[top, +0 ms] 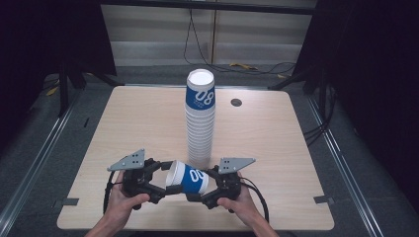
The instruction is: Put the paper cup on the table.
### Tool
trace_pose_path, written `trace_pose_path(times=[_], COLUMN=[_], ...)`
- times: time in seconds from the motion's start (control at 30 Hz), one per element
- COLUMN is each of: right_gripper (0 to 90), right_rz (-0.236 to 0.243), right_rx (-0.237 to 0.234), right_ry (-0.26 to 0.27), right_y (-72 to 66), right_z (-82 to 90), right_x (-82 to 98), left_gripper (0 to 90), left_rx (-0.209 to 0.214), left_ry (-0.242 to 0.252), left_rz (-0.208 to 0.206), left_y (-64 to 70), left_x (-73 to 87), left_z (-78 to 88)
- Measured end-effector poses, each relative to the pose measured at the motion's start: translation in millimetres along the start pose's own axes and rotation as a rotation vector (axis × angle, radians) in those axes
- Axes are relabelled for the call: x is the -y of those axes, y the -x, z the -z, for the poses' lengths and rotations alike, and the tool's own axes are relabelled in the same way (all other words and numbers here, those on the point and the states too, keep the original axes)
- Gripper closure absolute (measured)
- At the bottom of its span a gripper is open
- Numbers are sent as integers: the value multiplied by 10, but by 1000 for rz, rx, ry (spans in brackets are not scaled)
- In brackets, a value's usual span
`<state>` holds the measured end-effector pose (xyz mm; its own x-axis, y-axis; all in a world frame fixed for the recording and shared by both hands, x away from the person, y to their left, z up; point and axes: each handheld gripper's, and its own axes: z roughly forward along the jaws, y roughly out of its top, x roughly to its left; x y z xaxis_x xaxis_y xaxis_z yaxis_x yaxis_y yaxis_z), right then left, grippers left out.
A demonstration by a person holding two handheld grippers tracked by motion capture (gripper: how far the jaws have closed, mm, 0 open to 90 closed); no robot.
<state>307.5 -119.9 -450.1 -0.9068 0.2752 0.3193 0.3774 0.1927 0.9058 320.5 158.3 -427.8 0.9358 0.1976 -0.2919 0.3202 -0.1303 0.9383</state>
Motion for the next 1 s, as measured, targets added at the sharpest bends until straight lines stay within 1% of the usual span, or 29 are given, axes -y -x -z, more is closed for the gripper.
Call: trace_pose_path(times=[0.07,0.17,0.23,0.27,0.3,0.33,0.37,0.4,0.47,0.57,0.63,0.73,0.8,0.87,1.0], right_gripper=[156,148,141,141,141,141,141,141,141,142,149,149,152,156,156], right_rz=[0,-8,-7,-6,-11,-15,-19,-20,-20,-19,-35,-48,-49,-48,-52], right_rx=[10,23,36,39,48,53,57,61,75,101,124,156,174,196,230], right_ry=[-5,-18,-33,-33,-32,-31,-28,-28,-23,-32,-41,-54,-66,-80,-87], right_y=[3,18,28,35,45,50,59,62,71,69,79,106,106,100,95], right_z=[0,2,8,11,24,35,53,64,94,127,155,211,254,307,418], right_x=[3,14,29,36,45,49,52,52,52,56,68,98,118,142,184], left_gripper=[167,167,167,167,167,167,167,167,166,166,165,164,163,163,163], left_rx=[-1,-28,-38,-44,-52,-67,-69,-72,-97,-120,-129,-136,-154,-161,-197], left_ry=[3,-4,1,6,-4,-4,2,-7,-18,-45,-60,-69,-82,-88,-104], left_rz=[4,-20,-22,-22,-26,-25,-19,-15,-18,-19,-19,-15,-20,-10,-6], left_y=[-3,-4,-6,-9,-11,-12,-16,-23,-20,-24,-35,-68,-92,-122,-184], left_x=[-11,-50,-80,-94,-103,-110,-109,-114,-121,-148,-166,-191,-200,-200,-196], left_z=[7,37,60,75,86,99,104,116,131,156,166,201,232,260,312])
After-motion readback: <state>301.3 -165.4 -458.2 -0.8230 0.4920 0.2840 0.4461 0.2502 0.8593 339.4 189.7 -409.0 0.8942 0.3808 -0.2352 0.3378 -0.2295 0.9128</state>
